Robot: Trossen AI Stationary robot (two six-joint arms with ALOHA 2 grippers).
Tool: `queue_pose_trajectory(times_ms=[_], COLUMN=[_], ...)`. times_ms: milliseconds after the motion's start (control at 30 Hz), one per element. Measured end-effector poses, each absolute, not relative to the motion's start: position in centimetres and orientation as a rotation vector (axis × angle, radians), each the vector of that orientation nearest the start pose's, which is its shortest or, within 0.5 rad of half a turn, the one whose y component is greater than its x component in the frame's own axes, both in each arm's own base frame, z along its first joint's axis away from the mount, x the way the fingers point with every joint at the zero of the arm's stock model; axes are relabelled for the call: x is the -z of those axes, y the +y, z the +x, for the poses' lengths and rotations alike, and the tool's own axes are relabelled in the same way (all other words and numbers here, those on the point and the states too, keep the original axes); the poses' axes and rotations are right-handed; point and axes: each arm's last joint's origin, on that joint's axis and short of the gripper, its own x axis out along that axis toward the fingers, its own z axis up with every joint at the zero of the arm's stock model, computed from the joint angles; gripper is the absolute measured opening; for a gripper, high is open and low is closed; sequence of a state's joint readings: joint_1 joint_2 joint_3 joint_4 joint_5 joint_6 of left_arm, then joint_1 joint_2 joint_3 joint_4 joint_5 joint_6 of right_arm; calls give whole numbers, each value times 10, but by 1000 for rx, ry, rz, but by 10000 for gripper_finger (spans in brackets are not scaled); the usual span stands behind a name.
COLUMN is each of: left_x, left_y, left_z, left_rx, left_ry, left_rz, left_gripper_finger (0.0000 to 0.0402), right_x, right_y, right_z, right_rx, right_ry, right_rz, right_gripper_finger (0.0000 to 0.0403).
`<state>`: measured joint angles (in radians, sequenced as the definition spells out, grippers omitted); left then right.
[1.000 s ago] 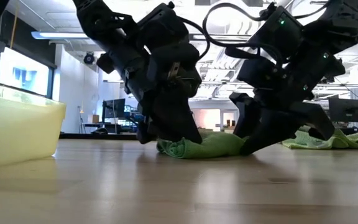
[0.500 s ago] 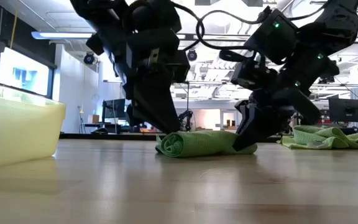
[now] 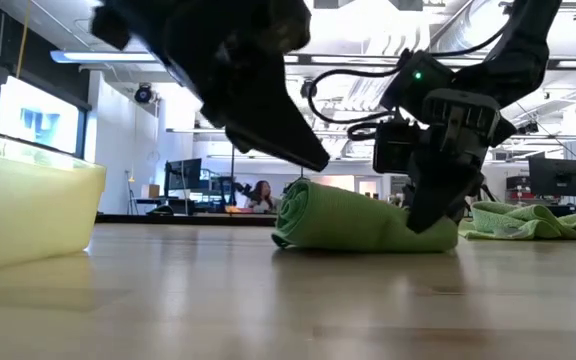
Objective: Roll microfiber towels into tight, uniform cylinder then place into a basket
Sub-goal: Roll the green microfiber towel
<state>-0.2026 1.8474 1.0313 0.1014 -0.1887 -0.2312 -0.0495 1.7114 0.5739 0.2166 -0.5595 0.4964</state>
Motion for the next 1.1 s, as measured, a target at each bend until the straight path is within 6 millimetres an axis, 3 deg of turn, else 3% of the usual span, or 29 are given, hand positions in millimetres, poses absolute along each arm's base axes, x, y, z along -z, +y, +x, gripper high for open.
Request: queue_pose_trajectory(times_ms=[200,467,667,867,1100], left_x=[-152,-123,-104,-99,-99], left_y=[-87,-84,-79,-65,-49], left_z=[374,377,376,376,378], left_rx=[-134,-255,-393,-440,-374], left_ry=[619,668,698,732,782], left_rz=[-38,52,188,-35,-313], left_gripper_finger=[107,152,155,129,87], right_x=[-94,-94,-94,-96,-116], right_y=[-4,-4,-4,-3,-5], right_z=[270,269,269,269,264], right_rx=[-234,-227,-224,-334,-447], right_ry=[1008,1015,1018,994,886], right_rz=[803,812,822,728,504], right_gripper_finger=[15,16,16,31,109])
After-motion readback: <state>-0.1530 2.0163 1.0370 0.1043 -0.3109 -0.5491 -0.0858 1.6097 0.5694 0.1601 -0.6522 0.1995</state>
